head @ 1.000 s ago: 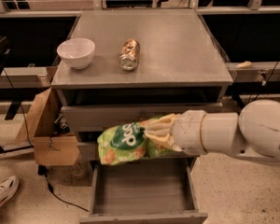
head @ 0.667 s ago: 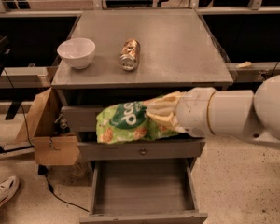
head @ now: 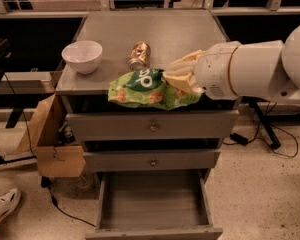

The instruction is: Pick green rice chip bag from bottom drawer and place on counter

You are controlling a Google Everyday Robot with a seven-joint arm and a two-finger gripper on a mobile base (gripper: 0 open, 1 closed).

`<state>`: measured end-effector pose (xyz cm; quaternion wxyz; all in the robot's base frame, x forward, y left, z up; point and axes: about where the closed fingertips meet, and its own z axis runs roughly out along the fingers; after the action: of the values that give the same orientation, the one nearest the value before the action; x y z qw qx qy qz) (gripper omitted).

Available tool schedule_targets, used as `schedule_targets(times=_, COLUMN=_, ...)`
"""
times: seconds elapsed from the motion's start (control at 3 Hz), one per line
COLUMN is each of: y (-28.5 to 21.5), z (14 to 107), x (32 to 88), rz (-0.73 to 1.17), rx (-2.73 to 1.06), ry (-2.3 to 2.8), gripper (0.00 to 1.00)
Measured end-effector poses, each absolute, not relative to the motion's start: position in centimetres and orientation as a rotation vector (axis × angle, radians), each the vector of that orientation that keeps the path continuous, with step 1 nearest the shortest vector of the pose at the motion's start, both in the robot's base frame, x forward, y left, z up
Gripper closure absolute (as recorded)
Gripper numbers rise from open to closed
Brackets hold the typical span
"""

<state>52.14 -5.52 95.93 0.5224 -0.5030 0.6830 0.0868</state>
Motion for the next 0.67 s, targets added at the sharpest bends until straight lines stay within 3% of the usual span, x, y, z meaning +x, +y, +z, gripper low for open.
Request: schedule_targets(times=0.67, y=-7.9, z=95.8, x=54.1, rz=0.133, rx=-1.185, ry=1.654, gripper=1.0)
